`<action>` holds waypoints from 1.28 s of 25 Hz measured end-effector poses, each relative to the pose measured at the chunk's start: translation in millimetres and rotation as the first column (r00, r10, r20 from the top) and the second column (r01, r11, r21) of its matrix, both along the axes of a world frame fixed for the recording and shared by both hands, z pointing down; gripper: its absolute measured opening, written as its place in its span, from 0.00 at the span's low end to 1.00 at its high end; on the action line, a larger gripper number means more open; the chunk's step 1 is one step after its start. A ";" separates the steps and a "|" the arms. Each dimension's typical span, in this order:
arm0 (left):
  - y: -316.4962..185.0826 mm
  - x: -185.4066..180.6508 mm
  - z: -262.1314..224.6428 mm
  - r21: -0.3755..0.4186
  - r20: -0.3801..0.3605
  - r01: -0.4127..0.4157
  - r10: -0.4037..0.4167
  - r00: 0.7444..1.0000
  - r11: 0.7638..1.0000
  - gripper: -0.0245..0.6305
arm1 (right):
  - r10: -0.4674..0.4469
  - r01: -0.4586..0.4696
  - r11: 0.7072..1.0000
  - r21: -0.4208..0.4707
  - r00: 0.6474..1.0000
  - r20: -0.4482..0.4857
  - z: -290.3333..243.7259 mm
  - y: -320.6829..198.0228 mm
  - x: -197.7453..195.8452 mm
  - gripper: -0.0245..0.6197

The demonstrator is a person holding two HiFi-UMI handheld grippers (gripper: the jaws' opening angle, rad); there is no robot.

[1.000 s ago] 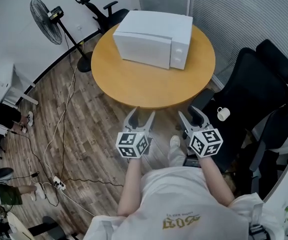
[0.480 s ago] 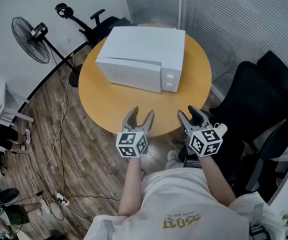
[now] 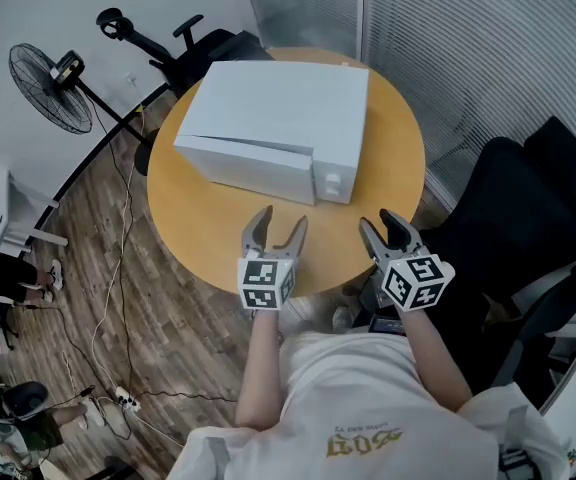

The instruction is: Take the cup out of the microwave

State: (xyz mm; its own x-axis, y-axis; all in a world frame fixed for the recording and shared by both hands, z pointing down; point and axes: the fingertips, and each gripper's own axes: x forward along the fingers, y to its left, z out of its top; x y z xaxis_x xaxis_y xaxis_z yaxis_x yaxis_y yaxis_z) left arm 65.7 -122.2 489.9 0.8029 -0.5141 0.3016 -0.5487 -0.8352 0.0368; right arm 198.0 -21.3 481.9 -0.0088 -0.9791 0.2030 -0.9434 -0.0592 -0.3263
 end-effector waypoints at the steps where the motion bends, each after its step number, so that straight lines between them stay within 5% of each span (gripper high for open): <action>1: -1.6 4.6 -3.6 0.022 0.013 -0.010 0.009 1.000 1.000 0.49 | -0.003 0.003 1.000 0.000 1.000 0.003 0.5 -2.3 0.4 0.34; 16: -46.6 58.9 -10.8 0.264 0.227 -0.118 0.057 0.972 0.957 0.54 | 0.065 -0.065 0.997 0.047 0.998 -0.007 -9.6 -22.0 44.2 0.33; 24: -60.1 80.1 -6.2 0.443 0.424 -0.224 0.017 0.905 0.868 0.57 | 0.066 -0.067 0.997 0.037 0.998 0.012 2.4 -29.4 54.5 0.31; 32: -62.9 91.5 -0.7 0.501 0.522 -0.320 0.014 0.853 0.804 0.61 | 0.074 -0.075 0.996 0.045 0.997 0.014 1.8 -40.2 60.0 0.31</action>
